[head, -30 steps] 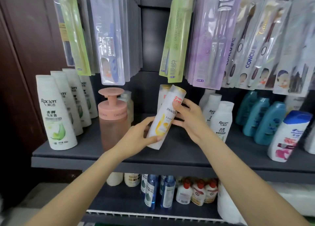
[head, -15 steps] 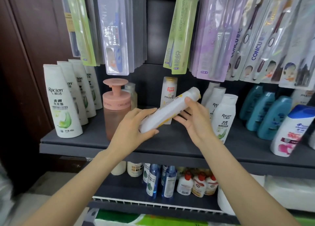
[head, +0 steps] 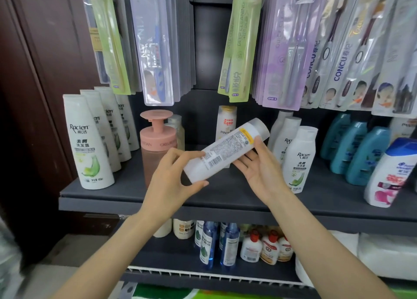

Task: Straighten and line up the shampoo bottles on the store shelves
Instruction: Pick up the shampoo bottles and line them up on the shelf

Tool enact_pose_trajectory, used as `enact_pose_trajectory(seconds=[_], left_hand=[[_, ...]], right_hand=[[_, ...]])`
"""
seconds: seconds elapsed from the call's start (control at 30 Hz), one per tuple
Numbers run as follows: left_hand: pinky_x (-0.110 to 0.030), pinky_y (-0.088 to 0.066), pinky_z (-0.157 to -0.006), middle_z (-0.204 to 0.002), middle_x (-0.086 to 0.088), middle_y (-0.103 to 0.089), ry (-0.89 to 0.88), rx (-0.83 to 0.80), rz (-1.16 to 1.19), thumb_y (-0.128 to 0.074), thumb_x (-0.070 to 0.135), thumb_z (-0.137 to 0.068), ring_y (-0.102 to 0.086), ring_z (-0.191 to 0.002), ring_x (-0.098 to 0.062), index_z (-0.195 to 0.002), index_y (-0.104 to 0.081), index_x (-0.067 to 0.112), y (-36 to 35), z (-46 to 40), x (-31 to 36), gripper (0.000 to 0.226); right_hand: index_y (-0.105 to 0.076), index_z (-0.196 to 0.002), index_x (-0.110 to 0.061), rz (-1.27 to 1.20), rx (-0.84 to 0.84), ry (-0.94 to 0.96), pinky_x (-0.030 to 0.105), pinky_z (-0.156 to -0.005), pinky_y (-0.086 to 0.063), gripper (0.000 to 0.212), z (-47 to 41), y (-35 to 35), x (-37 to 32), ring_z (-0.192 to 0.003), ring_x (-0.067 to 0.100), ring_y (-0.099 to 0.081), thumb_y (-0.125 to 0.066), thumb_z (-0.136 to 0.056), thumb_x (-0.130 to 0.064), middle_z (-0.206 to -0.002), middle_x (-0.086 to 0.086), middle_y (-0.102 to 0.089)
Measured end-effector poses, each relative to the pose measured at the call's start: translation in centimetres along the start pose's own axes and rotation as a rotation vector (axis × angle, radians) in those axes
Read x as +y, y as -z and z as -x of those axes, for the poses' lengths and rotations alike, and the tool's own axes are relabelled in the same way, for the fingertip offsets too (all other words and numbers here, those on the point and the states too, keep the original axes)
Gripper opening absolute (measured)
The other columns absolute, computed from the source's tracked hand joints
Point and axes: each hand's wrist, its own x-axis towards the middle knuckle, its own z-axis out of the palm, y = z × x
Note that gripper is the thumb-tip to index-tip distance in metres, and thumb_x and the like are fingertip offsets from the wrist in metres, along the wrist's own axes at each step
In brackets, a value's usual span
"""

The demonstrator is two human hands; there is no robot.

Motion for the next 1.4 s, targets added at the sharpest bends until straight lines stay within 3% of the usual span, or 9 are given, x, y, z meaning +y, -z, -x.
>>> enact_pose_trajectory(seconds=[0.23, 0.47, 0.73, 0.97, 1.13, 1.2, 1.33, 1.4], left_hand=[[-0.010, -0.037, -0.080, -0.099, 0.012, -0.044, -0.049, 0.021, -0.077, -0.082, 0.022, -0.067, -0.048, -0.096, -0.008, -0.119, -0.056, 0.033, 0.2, 0.2, -0.1, 0.060], [-0.003, -0.034, -0.085, -0.106, 0.013, -0.050, 0.021, -0.001, 0.035, -0.081, 0.023, -0.067, -0.049, -0.100, 0.001, -0.120, -0.055, 0.035, 0.6, -0.1, -0.6, 0.060], [-0.005, -0.036, -0.086, -0.107, 0.016, -0.054, 0.048, -0.016, 0.083, -0.081, 0.025, -0.069, -0.050, -0.102, 0.003, -0.120, -0.055, 0.039, 0.5, -0.4, -0.5, 0.059], [-0.018, -0.051, -0.082, -0.102, 0.015, -0.067, 0.251, -0.153, 0.382, -0.073, 0.023, -0.078, -0.062, -0.092, -0.005, -0.114, -0.058, 0.043, -0.4, -1.2, -0.1, 0.044], [-0.032, -0.055, -0.084, -0.107, -0.003, -0.069, 0.384, -0.333, 0.653, -0.065, 0.015, -0.085, -0.065, -0.098, -0.015, -0.121, -0.059, 0.022, -2.0, -1.5, 0.1, 0.037], [-0.034, -0.054, -0.087, -0.106, -0.003, -0.069, 0.398, -0.390, 0.647, -0.064, 0.015, -0.086, -0.066, -0.098, -0.014, -0.122, -0.057, 0.022, -2.7, -1.7, -0.1, 0.038], [-0.031, -0.050, -0.094, -0.108, 0.005, -0.068, 0.337, -0.405, 0.496, -0.066, 0.017, -0.085, -0.063, -0.101, -0.006, -0.119, -0.056, 0.028, -3.8, -2.9, -0.1, 0.037], [-0.030, -0.049, -0.094, -0.113, 0.005, -0.065, 0.285, -0.372, 0.444, -0.068, 0.019, -0.083, -0.062, -0.102, -0.006, -0.123, -0.055, 0.025, -4.2, -3.9, 0.3, 0.042]], right_hand=[[-0.056, -0.121, -0.010, -0.002, 0.007, -0.005, 0.033, -0.083, -0.057, 0.032, 0.2, 0.2, 0.6, -0.106, 0.021, -0.066, -0.044, -0.098, -0.029, -0.115, 0.012, -0.068], [-0.058, -0.118, -0.012, 0.061, 0.007, -0.004, 0.036, -0.087, -0.056, 0.032, -0.2, -0.3, 0.3, -0.106, 0.022, -0.066, -0.047, -0.096, -0.031, -0.116, 0.013, -0.067], [-0.056, -0.125, -0.007, 0.117, 0.020, 0.035, 0.034, -0.083, -0.057, 0.033, -0.4, -0.2, 0.3, -0.105, 0.023, -0.067, -0.049, -0.097, -0.022, -0.117, 0.014, -0.066], [-0.047, -0.137, -0.014, 0.275, 0.017, 0.085, 0.040, -0.085, -0.057, 0.042, -0.7, 0.3, -0.8, -0.106, 0.025, -0.066, -0.053, -0.095, -0.022, -0.119, 0.014, -0.065], [-0.044, -0.136, -0.020, 0.186, -0.068, 0.022, 0.043, -0.080, -0.057, 0.049, -0.9, 0.3, -1.5, -0.108, 0.025, -0.065, -0.056, -0.088, -0.024, -0.123, 0.011, -0.062], [-0.046, -0.134, -0.017, 0.253, -0.038, 0.042, 0.045, -0.080, -0.057, 0.051, -1.0, 0.3, -1.7, -0.107, 0.026, -0.065, -0.060, -0.085, -0.023, -0.120, 0.010, -0.063], [-0.059, -0.114, -0.019, 0.499, 0.075, 0.085, 0.037, -0.070, -0.059, 0.030, -1.4, -0.2, -1.9, -0.094, 0.018, -0.069, -0.067, -0.085, -0.015, -0.101, 0.003, -0.070], [-0.060, -0.112, -0.020, 0.612, 0.109, 0.108, 0.034, -0.070, -0.060, 0.035, -1.7, -0.6, -1.6, -0.088, 0.013, -0.070, -0.073, -0.080, -0.013, -0.096, -0.001, -0.070]])
